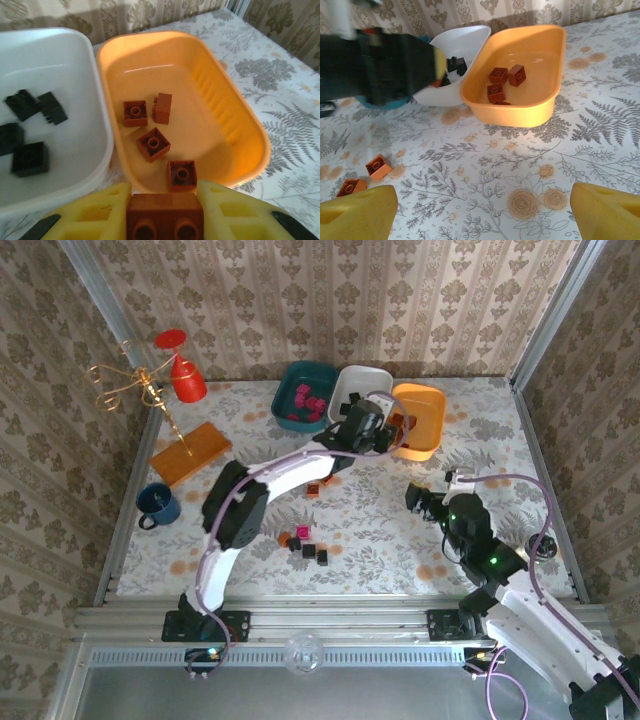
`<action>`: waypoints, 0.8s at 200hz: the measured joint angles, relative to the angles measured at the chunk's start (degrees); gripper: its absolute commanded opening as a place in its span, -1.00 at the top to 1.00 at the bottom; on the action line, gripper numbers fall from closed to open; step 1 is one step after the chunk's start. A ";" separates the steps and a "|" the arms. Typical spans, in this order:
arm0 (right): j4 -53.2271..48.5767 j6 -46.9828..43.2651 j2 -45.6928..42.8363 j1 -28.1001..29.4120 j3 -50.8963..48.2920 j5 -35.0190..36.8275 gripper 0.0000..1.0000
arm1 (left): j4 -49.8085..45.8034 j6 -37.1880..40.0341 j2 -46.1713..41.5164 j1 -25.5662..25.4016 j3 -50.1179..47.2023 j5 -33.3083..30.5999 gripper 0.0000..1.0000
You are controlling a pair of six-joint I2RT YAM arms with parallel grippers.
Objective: Sort the legos into containers by color
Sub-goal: Place the lego in the container.
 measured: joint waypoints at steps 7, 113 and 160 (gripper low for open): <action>-0.07 -0.04 -0.55 -0.04 -0.31 0.42 -0.82 | -1.01 0.52 3.08 0.00 3.52 0.37 0.42; -1.11 -1.36 -7.58 -0.17 -3.19 4.15 -0.80 | -14.16 3.28 13.25 1.51 22.25 4.76 -0.34; 1.99 -1.53 0.55 -0.17 -3.21 0.55 -0.78 | -5.92 3.26 -15.41 3.08 -15.47 5.57 -0.41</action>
